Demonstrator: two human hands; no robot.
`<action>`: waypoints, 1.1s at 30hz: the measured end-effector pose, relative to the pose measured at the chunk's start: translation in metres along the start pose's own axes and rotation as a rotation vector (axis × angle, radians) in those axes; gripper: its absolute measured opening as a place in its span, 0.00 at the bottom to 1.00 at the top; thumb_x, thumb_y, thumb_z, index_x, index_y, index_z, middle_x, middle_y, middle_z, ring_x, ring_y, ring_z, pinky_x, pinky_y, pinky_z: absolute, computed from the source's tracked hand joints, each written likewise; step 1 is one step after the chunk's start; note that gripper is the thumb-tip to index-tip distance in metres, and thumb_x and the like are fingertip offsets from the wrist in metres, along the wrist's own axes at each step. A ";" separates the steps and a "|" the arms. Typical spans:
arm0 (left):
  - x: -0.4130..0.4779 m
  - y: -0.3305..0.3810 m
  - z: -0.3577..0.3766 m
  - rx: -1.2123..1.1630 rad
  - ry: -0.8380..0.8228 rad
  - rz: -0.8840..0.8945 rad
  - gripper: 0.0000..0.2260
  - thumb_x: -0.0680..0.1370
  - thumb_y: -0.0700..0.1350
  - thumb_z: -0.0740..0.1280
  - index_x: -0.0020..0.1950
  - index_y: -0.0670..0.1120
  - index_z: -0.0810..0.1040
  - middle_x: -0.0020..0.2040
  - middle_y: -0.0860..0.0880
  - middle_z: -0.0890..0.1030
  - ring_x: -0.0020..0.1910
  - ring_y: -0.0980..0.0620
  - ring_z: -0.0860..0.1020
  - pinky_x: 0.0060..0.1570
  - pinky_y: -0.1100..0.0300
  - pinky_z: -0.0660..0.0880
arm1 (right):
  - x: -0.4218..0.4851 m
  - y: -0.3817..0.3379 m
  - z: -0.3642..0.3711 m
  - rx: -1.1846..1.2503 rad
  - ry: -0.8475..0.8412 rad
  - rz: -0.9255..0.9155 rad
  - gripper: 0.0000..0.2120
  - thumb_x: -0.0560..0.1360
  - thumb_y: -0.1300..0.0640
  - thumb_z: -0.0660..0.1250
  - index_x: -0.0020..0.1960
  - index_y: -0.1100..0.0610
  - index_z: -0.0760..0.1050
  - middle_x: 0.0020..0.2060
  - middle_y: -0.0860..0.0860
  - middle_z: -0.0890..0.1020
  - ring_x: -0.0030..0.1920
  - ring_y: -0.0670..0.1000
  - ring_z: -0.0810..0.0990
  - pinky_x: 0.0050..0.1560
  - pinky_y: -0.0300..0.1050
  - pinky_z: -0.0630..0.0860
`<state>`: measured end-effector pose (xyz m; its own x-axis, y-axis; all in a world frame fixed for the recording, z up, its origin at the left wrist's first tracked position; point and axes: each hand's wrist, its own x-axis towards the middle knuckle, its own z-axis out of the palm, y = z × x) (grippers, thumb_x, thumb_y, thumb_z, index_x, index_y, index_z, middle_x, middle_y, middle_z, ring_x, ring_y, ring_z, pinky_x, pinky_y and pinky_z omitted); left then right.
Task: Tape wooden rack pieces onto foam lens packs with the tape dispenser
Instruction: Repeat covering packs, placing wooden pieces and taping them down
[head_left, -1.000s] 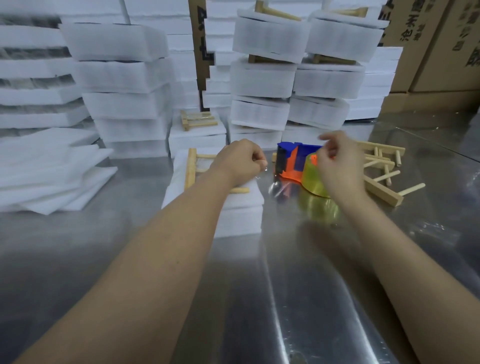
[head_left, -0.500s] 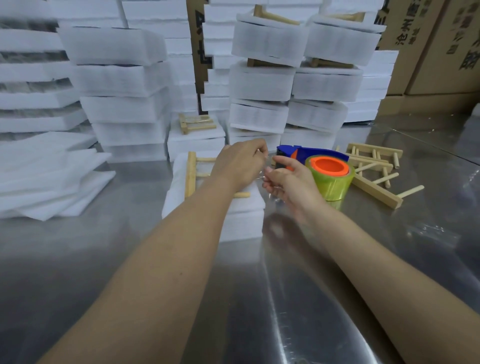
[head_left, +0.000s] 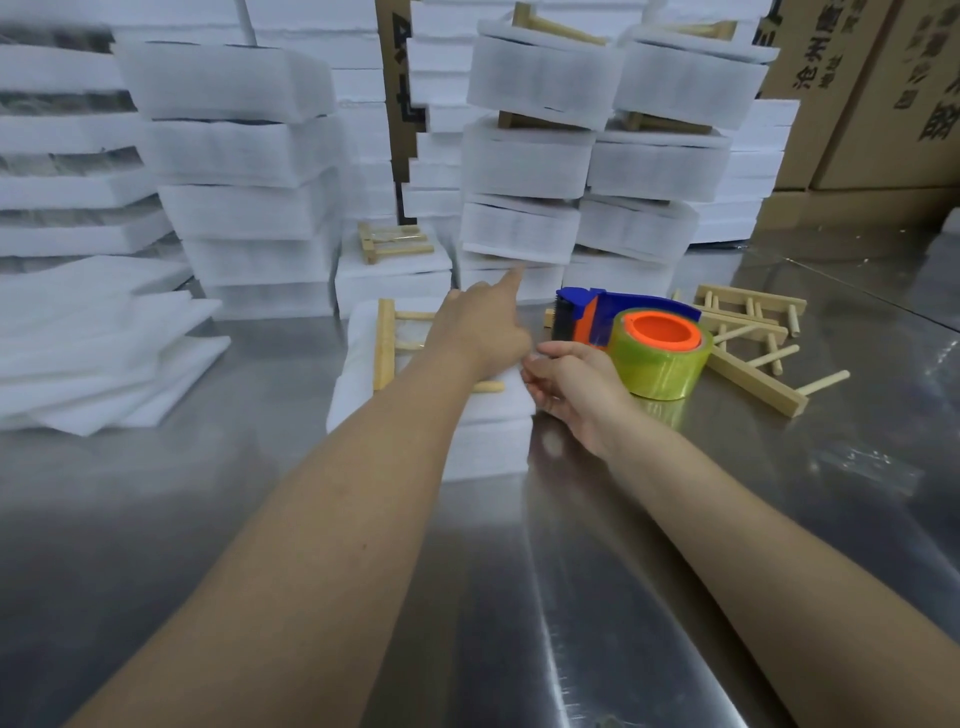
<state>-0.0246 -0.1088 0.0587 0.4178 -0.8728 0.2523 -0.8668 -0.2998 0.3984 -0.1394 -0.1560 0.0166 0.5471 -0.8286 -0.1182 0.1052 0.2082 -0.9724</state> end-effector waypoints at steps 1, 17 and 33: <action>0.000 0.000 0.000 0.011 -0.007 -0.005 0.36 0.73 0.44 0.63 0.79 0.51 0.51 0.55 0.47 0.78 0.58 0.41 0.74 0.62 0.51 0.69 | -0.001 0.002 0.003 -0.013 0.015 0.005 0.14 0.76 0.67 0.67 0.60 0.61 0.71 0.32 0.54 0.80 0.30 0.47 0.76 0.33 0.38 0.75; 0.004 0.006 0.009 0.099 0.099 -0.008 0.24 0.74 0.37 0.64 0.70 0.52 0.72 0.68 0.46 0.71 0.68 0.46 0.67 0.67 0.55 0.64 | 0.001 0.004 0.015 -0.562 0.010 -0.119 0.06 0.76 0.62 0.58 0.43 0.58 0.72 0.29 0.51 0.74 0.29 0.50 0.70 0.30 0.40 0.65; -0.102 -0.106 -0.030 -1.029 0.476 -0.328 0.18 0.83 0.44 0.56 0.74 0.46 0.66 0.72 0.51 0.71 0.68 0.61 0.68 0.68 0.68 0.61 | 0.012 0.016 0.023 -0.684 0.248 -0.169 0.13 0.78 0.56 0.57 0.50 0.53 0.81 0.47 0.52 0.82 0.49 0.55 0.78 0.48 0.46 0.72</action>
<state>0.0330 0.0236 0.0172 0.8281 -0.5146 0.2225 -0.1630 0.1588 0.9738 -0.1115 -0.1507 0.0043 0.3576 -0.9304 0.0804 -0.4135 -0.2350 -0.8796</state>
